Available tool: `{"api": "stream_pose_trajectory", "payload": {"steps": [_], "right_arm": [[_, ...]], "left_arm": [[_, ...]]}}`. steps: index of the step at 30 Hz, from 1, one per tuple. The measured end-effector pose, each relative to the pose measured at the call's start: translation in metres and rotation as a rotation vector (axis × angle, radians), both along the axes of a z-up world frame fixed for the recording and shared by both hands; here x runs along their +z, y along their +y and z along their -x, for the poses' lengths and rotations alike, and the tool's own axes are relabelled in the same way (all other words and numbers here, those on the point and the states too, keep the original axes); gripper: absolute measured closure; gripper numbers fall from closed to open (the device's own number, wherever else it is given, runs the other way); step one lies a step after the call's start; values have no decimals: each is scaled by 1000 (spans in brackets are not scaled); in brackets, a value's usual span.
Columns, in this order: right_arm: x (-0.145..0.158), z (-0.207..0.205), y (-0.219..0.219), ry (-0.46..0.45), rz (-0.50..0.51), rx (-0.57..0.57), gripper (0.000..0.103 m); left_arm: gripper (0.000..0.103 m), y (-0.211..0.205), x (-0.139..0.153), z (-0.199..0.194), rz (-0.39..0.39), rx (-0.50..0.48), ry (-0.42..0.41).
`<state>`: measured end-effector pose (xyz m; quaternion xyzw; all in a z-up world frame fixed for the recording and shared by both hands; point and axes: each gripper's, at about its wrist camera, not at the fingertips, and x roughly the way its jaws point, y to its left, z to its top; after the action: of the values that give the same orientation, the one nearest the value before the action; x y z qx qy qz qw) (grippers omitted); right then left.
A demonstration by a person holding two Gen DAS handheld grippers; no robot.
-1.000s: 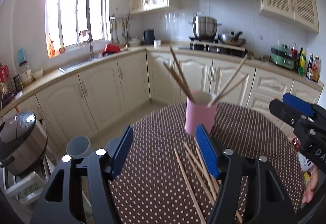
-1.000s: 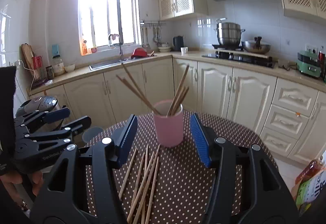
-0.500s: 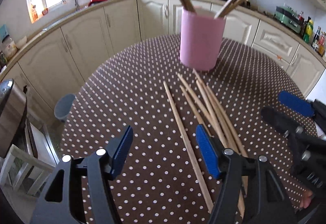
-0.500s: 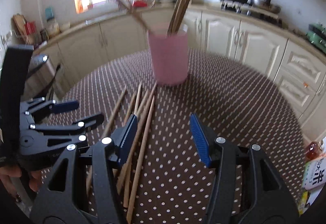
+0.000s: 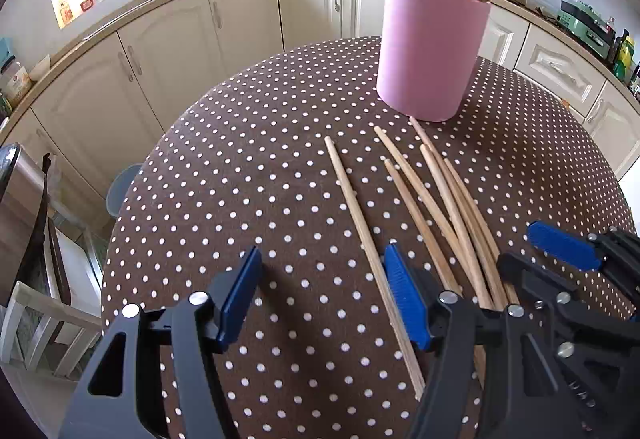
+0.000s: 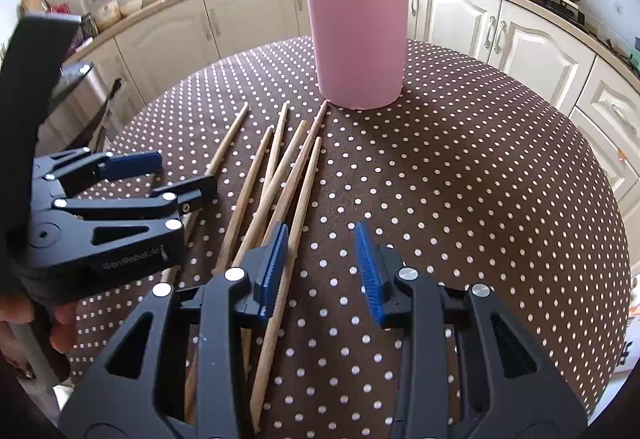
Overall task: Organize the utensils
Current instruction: 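Lower both grippers to the chopstick pile and grasp one chopstick each, then lift both held chopsticks and carry them above the pink cup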
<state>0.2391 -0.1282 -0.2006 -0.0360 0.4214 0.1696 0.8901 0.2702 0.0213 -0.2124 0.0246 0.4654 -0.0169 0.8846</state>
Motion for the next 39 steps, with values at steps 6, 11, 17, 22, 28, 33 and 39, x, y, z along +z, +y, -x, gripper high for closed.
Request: {"api": "stream_pose_trajectory", "payload": {"steps": [6,11,17,22,28,33,39], "right_arm": [[-3,-18,9,25,25,1,72],[0,-42,13,68,26,1,78],[1,-59,17,106,43,15,94],[2,-63,15,111,16,16,97],[21,-52,0,77,-58,15,97],[60,-34,-11,-8,-122,15,97],[112,-5,-19,-130,-190,23,97]], "left_arm": [[40,0,1,-23,-12,-4,24],[65,0,5,-49,-7,-12,48],[95,-12,10,-71,-9,-35,58],[97,-14,10,-71,10,-41,47],[97,-13,28,-54,65,-53,11],[97,-11,71,-32,90,-73,-84],[97,-18,131,2,116,-104,-232]]}}
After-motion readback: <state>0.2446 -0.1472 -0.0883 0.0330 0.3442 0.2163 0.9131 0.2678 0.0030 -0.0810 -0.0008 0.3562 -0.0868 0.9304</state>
